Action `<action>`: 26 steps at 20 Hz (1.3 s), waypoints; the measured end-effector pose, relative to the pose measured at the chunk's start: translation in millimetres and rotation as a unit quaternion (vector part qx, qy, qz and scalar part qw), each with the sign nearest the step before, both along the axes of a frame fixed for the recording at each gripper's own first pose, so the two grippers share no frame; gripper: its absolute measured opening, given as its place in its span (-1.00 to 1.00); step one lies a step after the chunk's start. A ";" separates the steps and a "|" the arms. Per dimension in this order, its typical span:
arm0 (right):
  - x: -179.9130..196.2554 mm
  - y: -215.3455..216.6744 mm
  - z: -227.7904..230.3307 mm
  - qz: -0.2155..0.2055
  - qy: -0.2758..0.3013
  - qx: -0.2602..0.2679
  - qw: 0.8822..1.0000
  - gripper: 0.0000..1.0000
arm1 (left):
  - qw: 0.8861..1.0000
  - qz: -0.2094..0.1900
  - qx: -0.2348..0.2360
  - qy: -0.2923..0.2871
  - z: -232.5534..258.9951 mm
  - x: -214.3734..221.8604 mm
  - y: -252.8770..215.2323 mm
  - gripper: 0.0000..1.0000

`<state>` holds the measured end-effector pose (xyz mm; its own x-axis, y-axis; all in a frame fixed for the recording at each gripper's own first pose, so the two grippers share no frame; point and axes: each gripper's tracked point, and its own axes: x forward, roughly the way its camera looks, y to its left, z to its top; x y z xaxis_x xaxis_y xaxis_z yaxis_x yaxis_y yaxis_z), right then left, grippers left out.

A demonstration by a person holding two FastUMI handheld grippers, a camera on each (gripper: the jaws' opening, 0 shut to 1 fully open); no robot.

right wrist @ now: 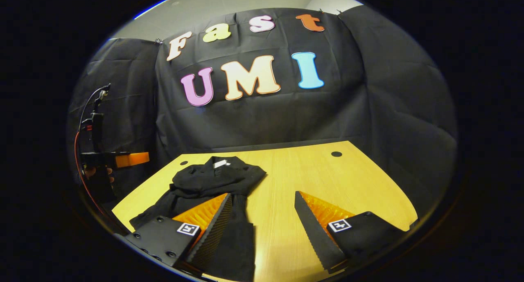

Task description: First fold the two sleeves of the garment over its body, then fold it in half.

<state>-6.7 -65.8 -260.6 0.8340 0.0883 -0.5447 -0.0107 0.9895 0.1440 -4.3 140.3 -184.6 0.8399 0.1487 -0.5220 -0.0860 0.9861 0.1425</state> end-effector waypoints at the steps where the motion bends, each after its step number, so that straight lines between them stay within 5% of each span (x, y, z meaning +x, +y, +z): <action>1: -3.7 8.0 -3.1 0.003 0.007 0.000 1.000 0.89 | 1.000 0.006 -0.002 0.011 -4.9 -15.4 9.2 0.86; 10: -66.6 53.6 -53.0 0.018 0.074 -0.023 0.997 0.96 | 0.994 0.034 -0.004 0.105 -51.0 -127.4 71.8 0.85; 15: -112.3 56.0 -96.6 0.022 0.138 -0.057 0.989 0.90 | 0.981 0.036 -0.022 0.188 -101.6 -189.4 78.4 0.87; 24: -168.3 56.3 -156.6 -0.009 0.226 -0.073 0.971 0.89 | 0.964 0.043 -0.044 0.259 -154.0 -244.4 88.5 0.88; 26: -175.2 58.1 -164.7 -0.013 0.240 -0.078 0.967 0.89 | 0.967 0.032 -0.044 0.249 -153.0 -243.7 87.5 0.91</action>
